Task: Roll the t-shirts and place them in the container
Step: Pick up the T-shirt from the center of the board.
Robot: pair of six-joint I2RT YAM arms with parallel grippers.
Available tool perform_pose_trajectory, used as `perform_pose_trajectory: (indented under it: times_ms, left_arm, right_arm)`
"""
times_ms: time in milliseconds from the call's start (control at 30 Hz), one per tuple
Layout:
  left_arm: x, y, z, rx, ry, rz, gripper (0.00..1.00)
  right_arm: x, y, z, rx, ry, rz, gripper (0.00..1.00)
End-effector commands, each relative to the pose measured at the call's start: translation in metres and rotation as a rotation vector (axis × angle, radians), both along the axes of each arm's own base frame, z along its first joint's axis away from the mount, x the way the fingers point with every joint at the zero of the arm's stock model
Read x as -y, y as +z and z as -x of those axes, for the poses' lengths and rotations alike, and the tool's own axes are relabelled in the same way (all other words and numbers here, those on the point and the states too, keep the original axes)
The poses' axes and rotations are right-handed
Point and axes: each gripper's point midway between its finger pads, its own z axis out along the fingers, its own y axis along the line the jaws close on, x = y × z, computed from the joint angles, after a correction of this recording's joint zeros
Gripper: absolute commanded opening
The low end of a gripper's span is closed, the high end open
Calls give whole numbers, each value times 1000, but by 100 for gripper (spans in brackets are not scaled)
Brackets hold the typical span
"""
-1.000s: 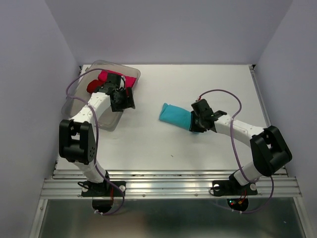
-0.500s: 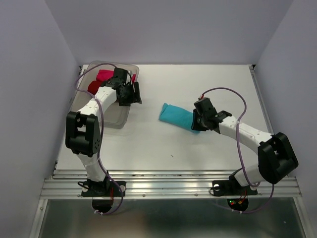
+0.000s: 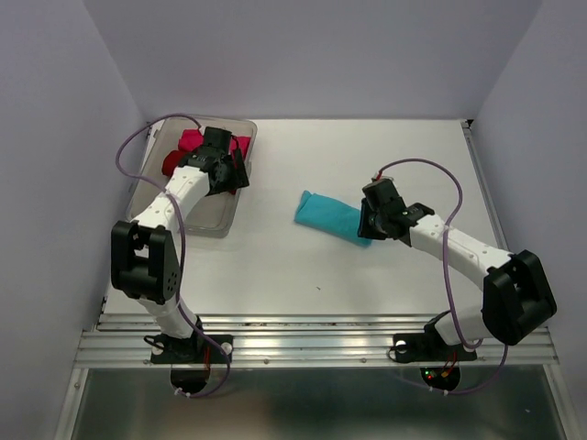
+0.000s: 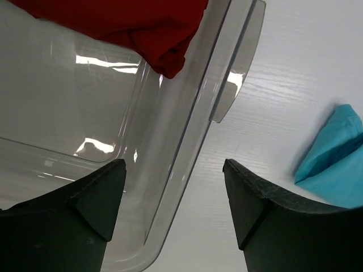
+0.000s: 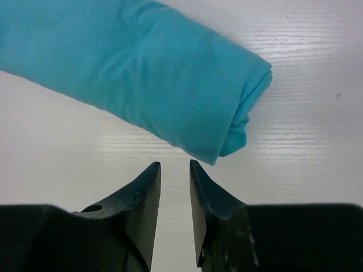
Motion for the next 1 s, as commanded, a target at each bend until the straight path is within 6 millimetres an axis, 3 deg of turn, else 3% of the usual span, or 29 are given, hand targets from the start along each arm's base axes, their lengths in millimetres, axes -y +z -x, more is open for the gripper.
perform_pose_trajectory:
  times_ms: [0, 133, 300, 400, 500, 600, 633, 700, 733, 767, 800, 833, 967]
  left_arm:
    - [0, -30, 10, -78, 0, 4, 81]
    - [35, -56, 21, -153, -123, 147, 81]
    - [81, -46, 24, -121, -243, 287, 80]
    - [93, -36, 16, -104, -266, 297, 79]
    - [81, -20, 2, -73, -206, 211, 78]
    - [67, 22, -8, 26, -135, 120, 78]
    - [59, 49, -13, 98, -98, 84, 78]
    - [64, 69, -11, 134, -105, 72, 78]
    - [80, 86, -9, 169, -138, 78, 79]
    - [89, 89, -8, 170, -160, 78, 79]
    - [99, 89, -4, 155, -187, 84, 79]
    - [118, 96, 0, 162, -234, 105, 79]
    - [163, 74, 8, 90, -346, 207, 79]
  right_arm:
    - [4, 26, -11, 72, -20, 1, 35]
    - [12, 23, -11, 62, -41, 2, 39]
    - [34, 17, -14, 39, -90, -20, 40]
    - [46, 14, -14, 24, -108, -32, 40]
    - [51, 16, -15, 28, -117, -51, 41]
    - [51, 17, -14, 27, -114, -69, 41]
    - [53, 15, -13, 20, -119, -80, 41]
    - [57, 15, -16, 22, -143, -110, 45]
    - [58, 14, -17, 17, -153, -140, 48]
    - [60, 9, -16, 6, -167, -153, 51]
    - [60, 11, -19, 20, -190, -189, 62]
    - [54, 11, -19, 15, -177, -238, 67]
    - [44, -7, -10, -31, -211, -366, 80]
